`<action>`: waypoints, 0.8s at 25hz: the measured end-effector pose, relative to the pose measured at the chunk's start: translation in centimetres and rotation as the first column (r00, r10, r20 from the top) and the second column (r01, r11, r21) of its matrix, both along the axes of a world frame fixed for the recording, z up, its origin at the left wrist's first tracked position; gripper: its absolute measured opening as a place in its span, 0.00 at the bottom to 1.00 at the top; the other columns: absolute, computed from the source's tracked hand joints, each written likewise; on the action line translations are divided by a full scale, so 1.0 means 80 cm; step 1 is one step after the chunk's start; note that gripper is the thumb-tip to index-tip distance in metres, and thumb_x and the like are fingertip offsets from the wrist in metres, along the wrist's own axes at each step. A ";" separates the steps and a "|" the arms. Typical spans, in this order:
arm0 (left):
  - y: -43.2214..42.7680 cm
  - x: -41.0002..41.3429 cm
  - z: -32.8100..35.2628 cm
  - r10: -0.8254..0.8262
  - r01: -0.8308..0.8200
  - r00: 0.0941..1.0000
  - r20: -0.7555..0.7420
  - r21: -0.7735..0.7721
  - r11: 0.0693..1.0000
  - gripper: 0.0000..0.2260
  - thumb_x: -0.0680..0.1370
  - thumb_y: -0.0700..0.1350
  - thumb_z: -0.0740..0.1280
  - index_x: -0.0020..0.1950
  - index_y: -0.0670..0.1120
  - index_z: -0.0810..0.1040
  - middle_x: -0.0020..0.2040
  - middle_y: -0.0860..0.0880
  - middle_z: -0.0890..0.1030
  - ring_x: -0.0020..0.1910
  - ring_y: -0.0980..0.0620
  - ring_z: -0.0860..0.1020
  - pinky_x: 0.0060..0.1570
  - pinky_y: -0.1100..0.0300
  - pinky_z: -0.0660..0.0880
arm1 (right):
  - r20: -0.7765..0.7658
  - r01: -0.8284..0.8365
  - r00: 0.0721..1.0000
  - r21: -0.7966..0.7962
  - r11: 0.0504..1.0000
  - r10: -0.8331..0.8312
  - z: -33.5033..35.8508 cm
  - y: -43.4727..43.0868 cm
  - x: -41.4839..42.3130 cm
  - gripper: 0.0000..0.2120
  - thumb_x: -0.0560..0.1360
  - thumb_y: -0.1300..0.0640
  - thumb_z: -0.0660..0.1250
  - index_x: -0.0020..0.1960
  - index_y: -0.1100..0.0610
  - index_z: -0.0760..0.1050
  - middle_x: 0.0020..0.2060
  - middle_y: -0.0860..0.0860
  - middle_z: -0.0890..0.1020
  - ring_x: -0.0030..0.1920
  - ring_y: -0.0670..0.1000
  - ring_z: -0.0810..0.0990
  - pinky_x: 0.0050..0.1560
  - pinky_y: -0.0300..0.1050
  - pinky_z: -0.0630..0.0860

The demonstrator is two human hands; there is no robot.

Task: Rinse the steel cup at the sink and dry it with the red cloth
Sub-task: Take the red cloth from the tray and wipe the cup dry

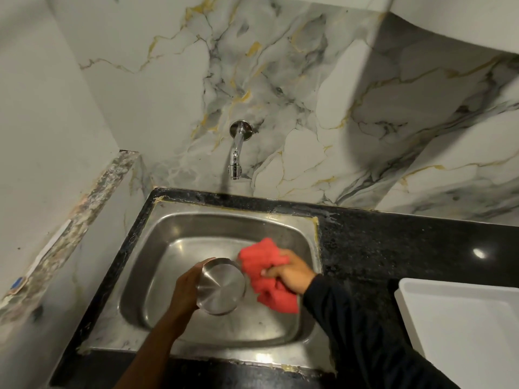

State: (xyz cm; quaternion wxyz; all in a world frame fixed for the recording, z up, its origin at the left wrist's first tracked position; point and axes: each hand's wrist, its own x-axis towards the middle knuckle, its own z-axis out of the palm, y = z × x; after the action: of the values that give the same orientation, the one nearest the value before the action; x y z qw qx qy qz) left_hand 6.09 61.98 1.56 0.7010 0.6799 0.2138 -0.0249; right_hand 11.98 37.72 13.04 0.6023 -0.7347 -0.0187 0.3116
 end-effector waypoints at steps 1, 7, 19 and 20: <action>0.007 -0.004 0.001 0.024 -0.029 0.997 -0.073 -0.081 0.996 0.15 0.85 0.54 0.62 0.62 0.51 0.86 0.59 0.43 0.88 0.57 0.43 0.86 0.53 0.44 0.83 | 0.018 0.072 0.997 0.030 0.997 -0.072 0.004 -0.008 0.012 0.19 0.76 0.80 0.62 0.40 0.59 0.79 0.27 0.44 0.84 0.27 0.42 0.82 0.30 0.34 0.79; -0.015 0.008 0.015 -0.065 0.022 0.976 -0.210 -0.202 0.979 0.18 0.84 0.59 0.63 0.59 0.49 0.88 0.56 0.42 0.88 0.54 0.40 0.86 0.46 0.46 0.84 | -0.080 0.114 0.991 0.108 0.988 -0.105 -0.010 0.039 0.023 0.14 0.82 0.70 0.63 0.67 0.70 0.77 0.44 0.55 0.83 0.42 0.50 0.81 0.49 0.41 0.79; -0.033 0.006 0.011 0.291 -0.386 0.881 -0.372 -0.211 0.898 0.21 0.80 0.60 0.68 0.58 0.42 0.84 0.57 0.38 0.85 0.55 0.37 0.83 0.46 0.42 0.84 | -0.105 0.335 0.942 0.252 0.908 -0.319 -0.053 0.043 -0.007 0.13 0.80 0.68 0.64 0.56 0.59 0.85 0.38 0.53 0.86 0.38 0.54 0.82 0.36 0.40 0.78; -0.030 0.007 0.012 0.328 -0.442 0.869 -0.371 -0.282 0.852 0.22 0.81 0.58 0.68 0.61 0.40 0.83 0.60 0.37 0.83 0.58 0.35 0.82 0.50 0.34 0.84 | -0.112 0.391 0.920 0.266 0.881 -0.375 -0.053 0.036 -0.001 0.12 0.80 0.69 0.65 0.55 0.59 0.85 0.39 0.54 0.87 0.39 0.54 0.83 0.38 0.41 0.80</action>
State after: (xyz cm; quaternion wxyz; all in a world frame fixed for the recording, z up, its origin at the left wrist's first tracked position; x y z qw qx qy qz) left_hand 6.69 59.61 2.50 0.7608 0.4707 0.4459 -0.0270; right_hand 11.88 40.57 8.83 0.7512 -0.6206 0.0998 0.2014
